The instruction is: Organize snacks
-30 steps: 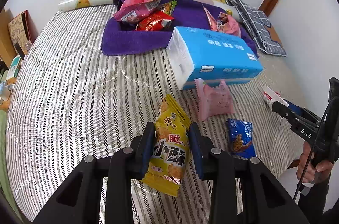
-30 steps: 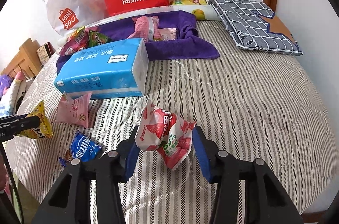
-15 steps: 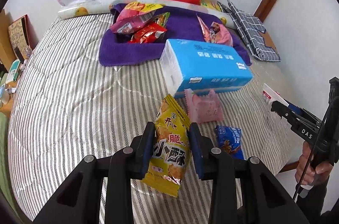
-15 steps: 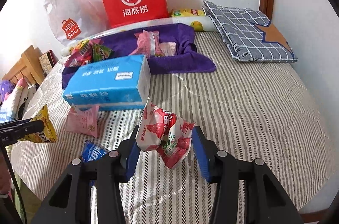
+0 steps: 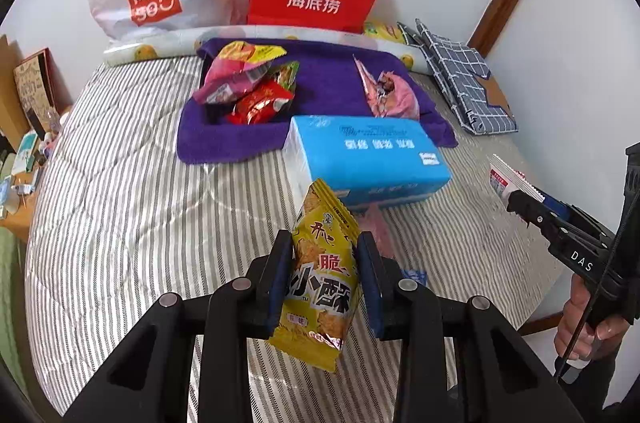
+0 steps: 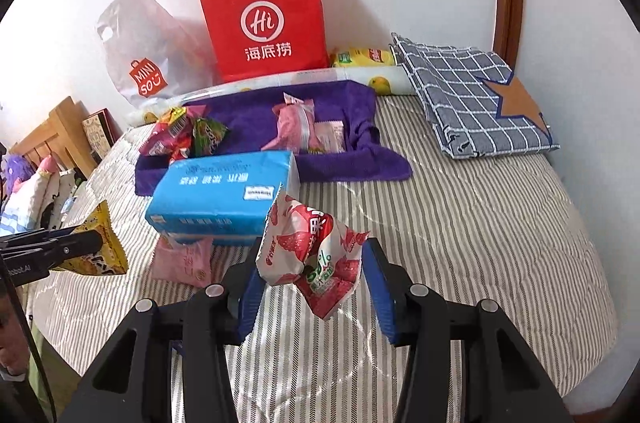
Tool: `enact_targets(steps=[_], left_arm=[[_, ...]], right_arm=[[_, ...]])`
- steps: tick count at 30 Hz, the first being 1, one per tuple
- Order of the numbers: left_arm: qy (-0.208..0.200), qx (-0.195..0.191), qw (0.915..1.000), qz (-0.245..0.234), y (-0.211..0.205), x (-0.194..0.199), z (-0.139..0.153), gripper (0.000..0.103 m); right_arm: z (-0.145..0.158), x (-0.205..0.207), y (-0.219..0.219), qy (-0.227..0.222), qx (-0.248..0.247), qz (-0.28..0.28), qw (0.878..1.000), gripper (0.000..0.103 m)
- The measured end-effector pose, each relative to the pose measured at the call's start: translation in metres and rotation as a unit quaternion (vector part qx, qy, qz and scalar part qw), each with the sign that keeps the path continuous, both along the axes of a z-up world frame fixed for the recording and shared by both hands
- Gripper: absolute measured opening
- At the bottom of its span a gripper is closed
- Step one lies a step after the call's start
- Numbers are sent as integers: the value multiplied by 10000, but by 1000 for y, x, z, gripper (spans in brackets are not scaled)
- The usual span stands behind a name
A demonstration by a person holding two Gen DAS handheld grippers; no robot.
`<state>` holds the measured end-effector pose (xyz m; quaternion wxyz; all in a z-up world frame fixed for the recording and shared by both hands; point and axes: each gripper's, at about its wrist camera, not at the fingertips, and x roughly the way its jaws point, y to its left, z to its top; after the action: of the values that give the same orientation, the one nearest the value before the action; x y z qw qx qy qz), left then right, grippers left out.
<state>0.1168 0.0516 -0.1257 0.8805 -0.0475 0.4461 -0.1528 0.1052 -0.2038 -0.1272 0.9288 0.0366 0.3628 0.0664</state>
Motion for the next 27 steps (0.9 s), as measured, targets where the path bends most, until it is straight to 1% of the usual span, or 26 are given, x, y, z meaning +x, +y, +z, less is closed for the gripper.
enact_targets(steps=[8, 12, 27], left_arm=[[-98, 26, 9999, 2, -8, 11, 21, 33], [-142, -20, 9999, 15, -10, 20, 31, 33], [-269, -49, 9996, 81, -14, 62, 60, 33]], right_arm=[[23, 9, 1, -105, -27, -12, 9999, 45], [35, 16, 1, -173, -53, 19, 9998, 45], [61, 54, 4, -294, -56, 80, 9995, 45]])
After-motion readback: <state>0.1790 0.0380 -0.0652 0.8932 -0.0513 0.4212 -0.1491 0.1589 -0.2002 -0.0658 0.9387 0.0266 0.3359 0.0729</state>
